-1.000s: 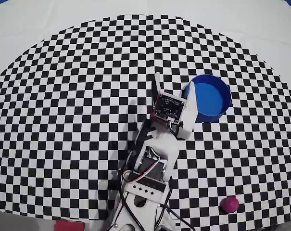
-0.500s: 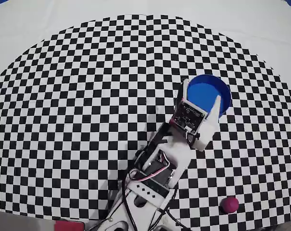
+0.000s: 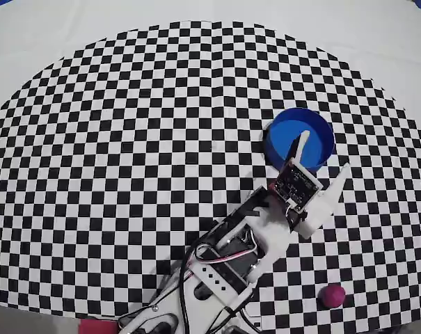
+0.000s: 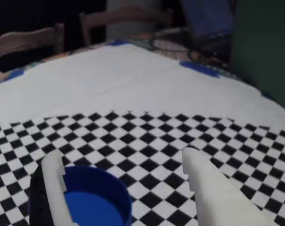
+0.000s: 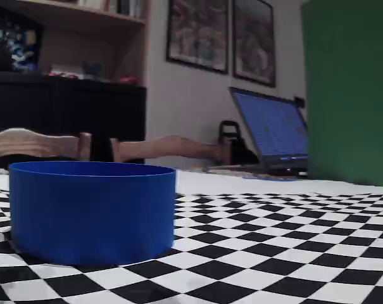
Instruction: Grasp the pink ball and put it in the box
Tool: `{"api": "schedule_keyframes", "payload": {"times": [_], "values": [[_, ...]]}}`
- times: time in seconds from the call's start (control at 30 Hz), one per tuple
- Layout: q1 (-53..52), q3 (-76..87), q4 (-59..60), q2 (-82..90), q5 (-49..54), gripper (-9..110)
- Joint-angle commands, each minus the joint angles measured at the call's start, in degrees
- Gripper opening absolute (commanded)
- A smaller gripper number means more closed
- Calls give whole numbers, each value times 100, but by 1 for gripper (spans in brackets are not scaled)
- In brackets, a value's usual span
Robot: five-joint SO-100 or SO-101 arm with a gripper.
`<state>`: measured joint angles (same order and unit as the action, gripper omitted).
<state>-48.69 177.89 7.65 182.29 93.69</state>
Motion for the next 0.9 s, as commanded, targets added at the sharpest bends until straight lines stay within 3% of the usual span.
{"api": "schedule_keyframes", "payload": {"times": [0.0,0.87], "values": [[-220,44,-88,105,44,29],[-1749,44,-62,281,44,29]]}}
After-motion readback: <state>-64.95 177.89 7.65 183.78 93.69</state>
